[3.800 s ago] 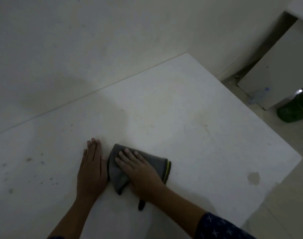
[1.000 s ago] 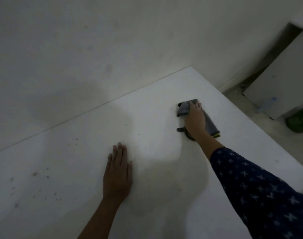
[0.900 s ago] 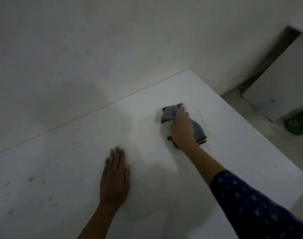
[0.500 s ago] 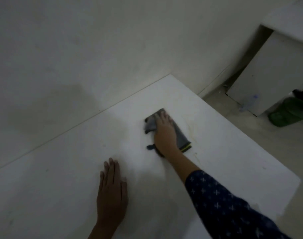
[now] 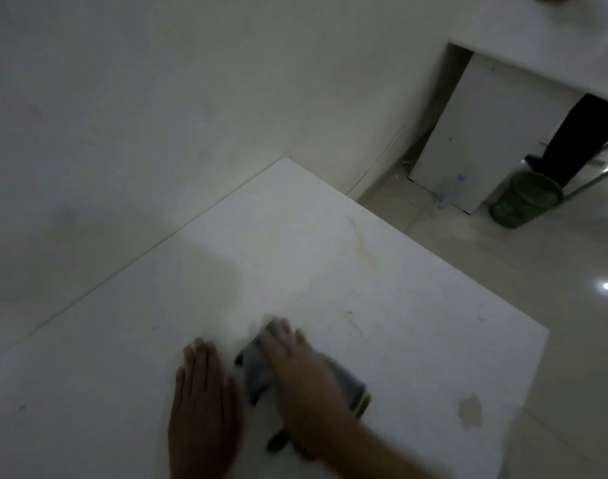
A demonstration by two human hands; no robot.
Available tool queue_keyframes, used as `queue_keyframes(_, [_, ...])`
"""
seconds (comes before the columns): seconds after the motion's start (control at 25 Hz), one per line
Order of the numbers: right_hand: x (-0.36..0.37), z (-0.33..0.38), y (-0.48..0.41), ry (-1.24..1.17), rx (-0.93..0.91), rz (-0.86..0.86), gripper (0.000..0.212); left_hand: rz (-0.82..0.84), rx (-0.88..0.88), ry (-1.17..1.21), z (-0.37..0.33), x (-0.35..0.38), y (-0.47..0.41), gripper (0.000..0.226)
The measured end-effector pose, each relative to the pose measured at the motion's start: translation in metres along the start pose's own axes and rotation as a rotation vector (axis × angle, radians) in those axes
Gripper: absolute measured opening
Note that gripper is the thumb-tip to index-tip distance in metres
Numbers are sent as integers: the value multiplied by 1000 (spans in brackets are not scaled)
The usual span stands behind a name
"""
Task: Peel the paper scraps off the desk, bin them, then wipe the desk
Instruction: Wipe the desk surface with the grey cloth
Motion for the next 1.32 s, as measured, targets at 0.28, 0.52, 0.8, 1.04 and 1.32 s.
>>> queue_keyframes(0.28, [-35,-73,-3,-1,155,-343,58,-31,-4,20,-1,-4,4,65])
queue_keyframes(0.52, [-119,-137,-44,-43,394,-354,64,-192,93,-67,2,-4,-1,54])
queue_keyframes(0.8, [8,-60,3,180,-23,-171,61,-163,152,-125,-14,-1,-36,57])
queue_keyframes(1.04, [-104,-178,-58,3,345,-374,57,-59,109,-67,-40,29,-102,64])
queue_keyframes(1.32, [-97,-130,-27,25,131,-201,59,-10,86,-72,-33,38,-130,62])
Point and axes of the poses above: each hand's wrist, its own y-axis away from the middle knuckle, its own x-axis out of the palm, z = x × y, the point moved 9 cm from there along -y, towards the middle knuckle, and after that the axes turned 13 degrees about x, right-handed, at the moved point
